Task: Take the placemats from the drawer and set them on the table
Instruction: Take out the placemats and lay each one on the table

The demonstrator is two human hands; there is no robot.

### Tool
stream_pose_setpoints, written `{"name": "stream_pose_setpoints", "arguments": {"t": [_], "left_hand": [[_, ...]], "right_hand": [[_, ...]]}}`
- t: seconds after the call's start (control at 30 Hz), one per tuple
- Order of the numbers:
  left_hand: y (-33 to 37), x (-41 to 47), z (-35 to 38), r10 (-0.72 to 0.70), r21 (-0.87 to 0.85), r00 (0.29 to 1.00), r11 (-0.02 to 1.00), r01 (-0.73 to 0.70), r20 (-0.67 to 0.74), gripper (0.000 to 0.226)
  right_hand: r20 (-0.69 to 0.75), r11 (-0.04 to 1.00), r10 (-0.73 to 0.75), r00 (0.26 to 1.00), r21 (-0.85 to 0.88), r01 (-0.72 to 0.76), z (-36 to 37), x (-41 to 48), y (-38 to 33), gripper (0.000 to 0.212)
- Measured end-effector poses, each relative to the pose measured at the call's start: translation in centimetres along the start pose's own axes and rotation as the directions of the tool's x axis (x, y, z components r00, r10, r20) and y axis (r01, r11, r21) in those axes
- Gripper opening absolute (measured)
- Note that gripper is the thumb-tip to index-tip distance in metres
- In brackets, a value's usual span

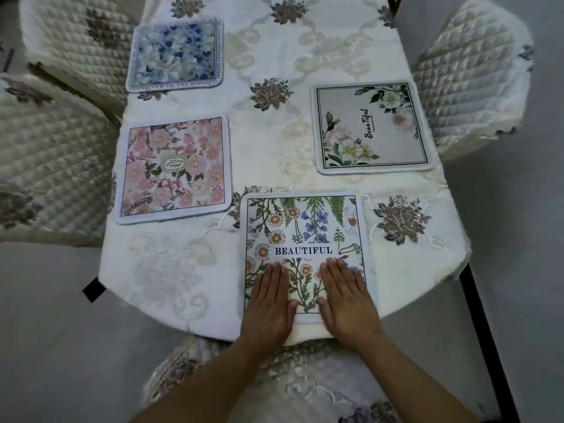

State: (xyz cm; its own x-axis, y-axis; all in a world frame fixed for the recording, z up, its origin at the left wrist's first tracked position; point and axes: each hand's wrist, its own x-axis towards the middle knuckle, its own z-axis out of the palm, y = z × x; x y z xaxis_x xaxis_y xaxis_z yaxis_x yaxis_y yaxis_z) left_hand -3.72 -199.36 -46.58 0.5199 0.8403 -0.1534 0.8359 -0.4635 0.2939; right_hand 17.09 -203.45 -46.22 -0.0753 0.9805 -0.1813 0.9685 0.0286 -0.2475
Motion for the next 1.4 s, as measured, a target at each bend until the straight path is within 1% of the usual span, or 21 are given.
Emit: {"name": "stream_pose_setpoints", "arguments": {"t": [0.13, 0.23, 0.33, 0.4, 0.5, 0.6, 0.63, 0.7, 0.77, 0.83, 1.0, 1.07, 1.13, 1.23, 1.3, 1.4], "left_hand": [[-0.7, -0.7, -0.3, -0.027, -0.024, 0.999, 0.999, 0.027, 0.023, 0.067], [0.0, 0.9, -0.9, -0.081, -0.071, 0.996, 0.994, 0.083, 0.033, 0.068], [1.5, 6.4, -2.8, -0.101, -0.126, 0.995, 0.987, 0.103, 0.019, 0.063], [1.7, 11.2, -4.3, -0.105, -0.131, 0.994, 0.986, 0.106, 0.011, 0.061], [0.7, 17.1, -5.8, -0.105, -0.071, 0.992, 0.991, 0.11, 0.064, 0.063], [-0.7, 19.5, -5.9, -0.048, -0.024, 0.989, 0.998, 0.052, 0.137, 0.062], [-1.0, 19.7, -5.7, -0.024, -0.004, 0.988, 1.0, 0.025, 0.149, 0.062], [-1.5, 19.4, -5.4, 0.009, 0.048, 0.988, 0.999, -0.017, 0.152, 0.061], [-2.0, 19.1, -5.3, 0.001, 0.067, 0.987, 0.998, -0.012, 0.158, 0.064], [-2.9, 18.5, -5.4, -0.011, 0.077, 0.989, 0.997, -0.001, 0.15, 0.069], [-6.2, 16.3, -5.9, -0.037, 0.048, 0.99, 0.998, 0.031, 0.134, 0.072], [-7.0, 15.2, -6.1, -0.034, 0.068, 0.993, 0.997, 0.026, 0.114, 0.074], [-7.0, 14.2, -6.1, -0.05, 0.086, 0.994, 0.995, 0.042, 0.096, 0.077], [-6.2, 12.6, -5.7, -0.134, 0.035, 0.984, 0.991, 0.131, 0.117, 0.079], [-5.8, 10.5, -5.0, -0.145, 0.034, 0.984, 0.989, 0.142, 0.104, 0.079], [-5.0, 5.3, -3.2, -0.117, 0.078, 0.989, 0.991, 0.11, 0.089, 0.076]], "right_hand": [[0.035, 1.0, 0.007, 0.999, 0.021, -0.008, -0.8, -0.5, 0.9, 0.068], [0.042, 0.997, 0.039, 0.998, 0.072, -0.042, -1.3, 0.6, 0.5, 0.065], [0.027, 0.993, 0.07, 0.997, 0.098, -0.072, -2.9, 5.3, 0.3, 0.062], [0.04, 0.991, 0.071, 0.997, 0.108, -0.075, -4.4, 9.8, 0.4, 0.064], [0.121, 0.996, 0.041, 0.992, 0.074, -0.05, -6.2, 15.5, 0.5, 0.067], [0.223, 0.999, 0.022, 0.975, 0.021, -0.028, -6.9, 18.4, 0.4, 0.077], [0.236, 1.0, 0.022, 0.971, 0.006, -0.024, -7.0, 18.7, 0.2, 0.079], [0.228, 1.0, 0.019, 0.974, 0.005, -0.02, -7.0, 18.8, 0.2, 0.072], [0.209, 1.0, -0.001, 0.978, 0.017, -0.002, -6.9, 18.5, 0.8, 0.065], [0.191, 1.0, -0.007, 0.982, 0.024, 0.003, -7.0, 17.8, 2.3, 0.063], [0.165, 0.993, 0.105, 0.981, 0.038, -0.112, -7.9, 14.5, 8.0, 0.066], [0.163, 0.986, 0.156, 0.974, 0.026, -0.163, -8.2, 13.7, 9.1, 0.07], [0.178, 0.982, 0.189, 0.966, -0.017, -0.189, -8.2, 13.6, 9.1, 0.067], [0.18, 0.974, 0.225, 0.957, -0.06, -0.218, -7.5, 12.8, 8.2, 0.062], [0.163, 0.974, 0.228, 0.96, -0.026, -0.227, -6.8, 10.6, 7.4, 0.062], [0.157, 0.969, 0.239, 0.958, 0.019, -0.245, -5.6, 5.0, 5.8, 0.063]]}}
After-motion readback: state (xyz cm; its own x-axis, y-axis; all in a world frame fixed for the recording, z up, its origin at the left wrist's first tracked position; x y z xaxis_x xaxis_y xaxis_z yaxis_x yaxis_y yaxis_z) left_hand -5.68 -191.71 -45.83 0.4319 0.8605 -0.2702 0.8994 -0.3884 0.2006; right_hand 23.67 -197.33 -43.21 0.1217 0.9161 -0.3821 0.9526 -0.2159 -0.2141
